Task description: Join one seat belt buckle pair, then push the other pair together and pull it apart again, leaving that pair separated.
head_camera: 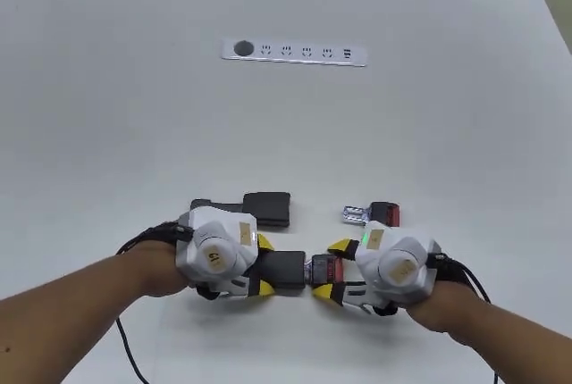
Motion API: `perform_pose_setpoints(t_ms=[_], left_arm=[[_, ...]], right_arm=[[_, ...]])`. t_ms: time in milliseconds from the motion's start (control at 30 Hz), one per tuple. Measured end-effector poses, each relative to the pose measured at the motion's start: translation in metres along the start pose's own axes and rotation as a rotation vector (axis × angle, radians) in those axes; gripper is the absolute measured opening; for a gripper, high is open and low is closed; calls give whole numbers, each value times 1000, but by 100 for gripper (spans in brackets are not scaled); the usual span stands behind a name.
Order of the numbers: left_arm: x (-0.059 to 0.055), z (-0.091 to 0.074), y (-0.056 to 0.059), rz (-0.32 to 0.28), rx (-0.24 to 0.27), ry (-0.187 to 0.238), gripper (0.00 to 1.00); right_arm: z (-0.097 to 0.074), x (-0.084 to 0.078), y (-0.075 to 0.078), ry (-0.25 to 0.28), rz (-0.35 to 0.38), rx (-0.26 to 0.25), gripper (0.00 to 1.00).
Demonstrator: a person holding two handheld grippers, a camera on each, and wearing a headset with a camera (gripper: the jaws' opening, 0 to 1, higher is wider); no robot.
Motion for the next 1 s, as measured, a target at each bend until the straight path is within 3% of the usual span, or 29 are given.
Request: perform_pose_setpoints(t_ms=[400, 933, 1000], left_arm=[[-6, -1, 2, 22, -7, 48, 33], [-7, -2, 2, 27, -30, 103, 32], [-9, -2, 1, 18, -30, 109, 32]], right_arm=[[1, -4, 3, 6, -72, 40, 35], [-8, -4, -7, 96, -125, 23, 34], [-8, -6, -4, 109, -87, 27, 35]])
Point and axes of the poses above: the centre of the closed fingertips' face, and the gripper's own axes: z roughly forward along the fingers, y roughly to its right, x roughly out of its top, the point moved 8 cm from there along -z, roughly backward along the fingers, and after that the axes turned 12 degrees about z, right-handed, at the moved point
